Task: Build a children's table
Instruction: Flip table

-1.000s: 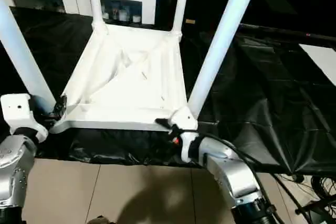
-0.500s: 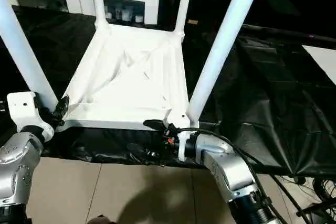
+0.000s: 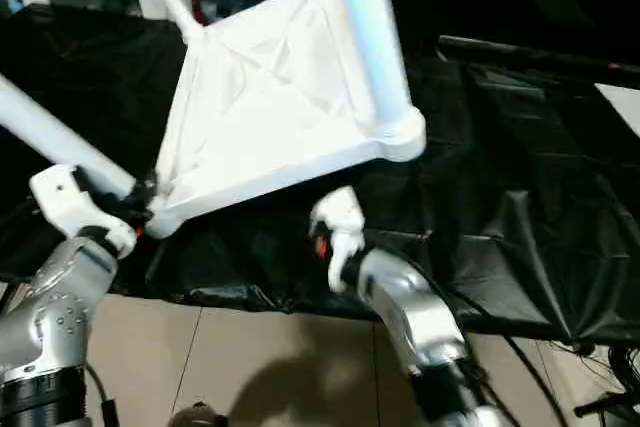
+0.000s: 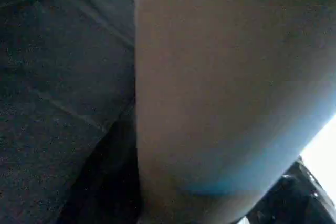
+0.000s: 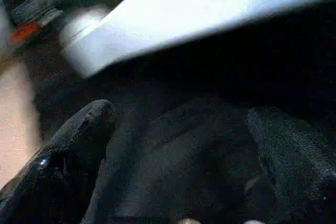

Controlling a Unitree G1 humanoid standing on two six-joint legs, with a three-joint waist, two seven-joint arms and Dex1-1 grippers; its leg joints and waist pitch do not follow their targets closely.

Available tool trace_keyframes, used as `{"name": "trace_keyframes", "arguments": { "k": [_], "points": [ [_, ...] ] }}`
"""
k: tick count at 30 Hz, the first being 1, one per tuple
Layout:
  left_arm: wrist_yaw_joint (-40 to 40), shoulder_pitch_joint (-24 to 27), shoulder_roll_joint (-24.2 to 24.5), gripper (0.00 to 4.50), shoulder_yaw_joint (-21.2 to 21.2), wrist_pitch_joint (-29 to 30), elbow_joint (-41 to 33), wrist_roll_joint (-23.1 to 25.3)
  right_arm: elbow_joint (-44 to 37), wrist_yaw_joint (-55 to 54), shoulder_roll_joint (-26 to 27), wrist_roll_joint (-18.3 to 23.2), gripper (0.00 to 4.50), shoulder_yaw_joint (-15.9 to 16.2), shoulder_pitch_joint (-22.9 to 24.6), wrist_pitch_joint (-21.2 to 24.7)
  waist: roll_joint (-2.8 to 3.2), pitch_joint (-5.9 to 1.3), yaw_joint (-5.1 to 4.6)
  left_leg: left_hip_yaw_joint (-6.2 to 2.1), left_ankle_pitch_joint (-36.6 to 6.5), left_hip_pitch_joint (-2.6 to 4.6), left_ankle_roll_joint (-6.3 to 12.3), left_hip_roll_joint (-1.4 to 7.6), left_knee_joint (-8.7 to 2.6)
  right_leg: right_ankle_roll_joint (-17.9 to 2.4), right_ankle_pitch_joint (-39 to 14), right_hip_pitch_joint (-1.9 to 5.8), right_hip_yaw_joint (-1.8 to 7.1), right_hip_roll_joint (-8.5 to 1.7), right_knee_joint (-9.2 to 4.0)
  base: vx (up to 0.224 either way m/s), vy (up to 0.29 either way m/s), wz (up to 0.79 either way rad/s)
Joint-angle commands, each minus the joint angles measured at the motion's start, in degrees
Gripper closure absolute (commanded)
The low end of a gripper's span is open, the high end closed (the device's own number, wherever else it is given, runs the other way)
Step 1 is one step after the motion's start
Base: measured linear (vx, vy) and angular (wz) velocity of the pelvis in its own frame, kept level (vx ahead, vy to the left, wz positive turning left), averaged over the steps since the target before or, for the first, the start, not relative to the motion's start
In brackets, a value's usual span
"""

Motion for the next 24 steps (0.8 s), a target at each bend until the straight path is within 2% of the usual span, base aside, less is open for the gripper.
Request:
{"name": "trace_keyframes", "arguments": {
  "k": [1, 3, 6, 10, 13, 14, 15, 17, 18, 19, 20, 22, 23, 24],
  "points": [
    [-0.3, -2.1, -1.5, 2.35, -1.4, 0.7, -1.8, -2.6, 1.5, -2.2, 1.1, 2.7, 0.0, -3.5, -0.4, -1.1, 0.19, -3.97, -0.05, -0.92, 3.1, 1.38, 2.14, 3.06, -3.79, -12.9, 17.2, 2.35, 2.67, -4.68, -2.68, 0.0, 0.0, 0.0],
    [0.2, -2.4, -1.6, 2.35, -1.3, 0.8, -1.7, -2.9, 2.3, -2.6, 2.1, 3.9, 0.0, -4.5, -0.6, -1.2, 0.27, -3.86, 0.09, -0.93, 1.9, 1.38, 2.78, 3.16, -3.92, -12.5, 16.5, 2.31, 2.59, -4.77, -2.82, 0.0, 0.0, 0.0],
    [1.0, -2.7, -2.0, 2.35, -1.2, 0.6, -1.7, -3.2, 4.3, -2.4, 4.0, 5.9, 0.0, -6.2, -1.4, -2.2, 0.35, -3.79, 0.0, -0.94, 0.2, 1.28, 2.3, 3.3, -4.1, -12.4, 14.7, 2.3, 2.53, -4.9, -2.9, 0.0, 0.0, 0.0],
    [2.0, -2.7, -3.1, 2.35, -1.4, 0.5, -2.2, -2.7, 10.1, -3.7, 7.8, 9.1, 0.0, -10.6, -5.0, -3.4, 0.42, -3.67, -0.23, -0.96, -2.9, 1.32, 1.23, 3.42, -4.43, -12.6, 10.4, 2.21, 2.58, -5.13, -3.2, 0.0, 0.0, 0.0],
    [2.2, -2.7, -3.4, 2.35, -1.6, 0.4, -2.3, -2.5, 12.5, -3.0, 9.1, 11.3, 0.0, -12.4, -6.9, -3.7, 0.55, -3.69, -0.17, -0.92, -2.5, 1.42, 1.1, 3.39, -4.42, -12.2, 10.7, 2.14, 2.53, -4.98, -3.22, 0.0, 0.0, 0.0],
    [2.4, -2.8, -3.5, 2.35, -1.8, 0.3, -2.3, -2.5, 13.4, -2.1, 9.6, 12.5, 0.0, -13.0, -7.7, -3.8, 0.22, -3.67, -0.22, -0.95, -2.2, 1.27, 1.17, 3.43, -4.51, -12.0, 10.9, 2.25, 2.51, -5.02, -3.2, 0.0, 0.0, 0.0],
    [2.5, -2.8, -3.7, 2.35, -2.0, 0.2, -2.3, -2.4, 14.5, -1.3, 10.2, 13.8, 0.0, -13.9, -8.8, -3.8, 0.18, -3.75, -0.19, -0.86, -2.3, 1.33, 1.4, 3.43, -4.43, -12.3, 11.1, 2.21, 2.53, -5.11, -3.14, 0.0, 0.0, 0.0],
    [2.7, -2.8, -3.8, 2.35, -2.2, 0.1, -2.3, -2.3, 16.0, -0.5, 10.7, 14.7, 0.0, -14.8, -10.1, -3.9, 0.39, -3.76, -0.18, -0.87, -1.7, 1.31, 1.45, 3.43, -4.42, -12.4, 11.4, 2.13, 2.48, -5.03, -3.05, 0.0, 0.0, 0.0],
    [2.7, -2.8, -3.8, 2.35, -2.3, 0.0, -2.3, -2.2, 16.7, -0.3, 10.9, 14.9, 0.0, -15.1, -10.6, -4.0, 0.33, -3.8, -0.25, -0.9, -1.9, 1.26, 1.36, 3.45, -4.47, -12.6, 11.4, 2.25, 2.43, -5.07, -3.05, 0.0, 0.0, 0.0],
    [3.0, -2.8, -4.1, 2.35, -2.5, 0.0, -2.5, -2.1, 19.7, -0.7, 11.4, 14.9, 0.0, -16.3, -12.7, -4.8, -0.27, -3.8, -0.3, -0.8, -1.5, 1.27, 1.49, 3.44, -4.42, -12.6, 11.6, 2.26, 2.4, -5.03, -3.08, 0.0, 0.0, 0.0],
    [2.9, -2.7, -4.2, 2.35, -2.7, 0.0, -2.6, -1.9, 21.8, -1.3, 11.6, 15.0, 0.0, -17.2, -14.0, -5.2, -0.01, -3.88, -0.32, -0.82, -1.2, 1.23, 1.58, 3.37, -4.38, -12.9, 11.8, 2.27, 2.39, -5.11, -2.9, 0.0, 0.0, 0.0],
    [2.9, -2.5, -4.3, 2.35, -3.0, 0.0, -2.8, -1.7, 24.0, -2.0, 11.9, 15.4, 0.0, -18.2, -15.3, -5.6, -0.02, -3.92, -0.53, -0.77, 0.2, 1.14, 1.71, 3.34, -4.28, -13.1, 12.6, 2.18, 2.37, -5.09, -2.76, 0.0, 0.0, 0.0],
    [3.1, -2.3, -4.6, 2.35, -3.6, 0.0, -3.2, -1.4, 26.5, -2.8, 12.3, 16.6, 0.0, -19.7, -17.0, -5.7, -0.32, -3.9, -0.29, -0.57, 0.4, 1.44, 2.1, 3.39, -4.13, -13.3, 12.8, 1.97, 2.41, -5.06, -2.73, 0.0, 0.0, 0.0],
    [3.1, -2.3, -4.6, 2.35, -3.6, 0.0, -3.2, -1.4, 26.5, -2.8, 12.3, 16.6, 0.0, -19.7, -17.0, -5.7, -0.47, -3.94, -0.09, -0.5, 0.9, 1.36, 2.57, 3.3, -4.07, -13.4, 13.0, 2.1, 2.4, -5.05, -2.66, 0.0, 0.0, 0.0]
  ]
}}
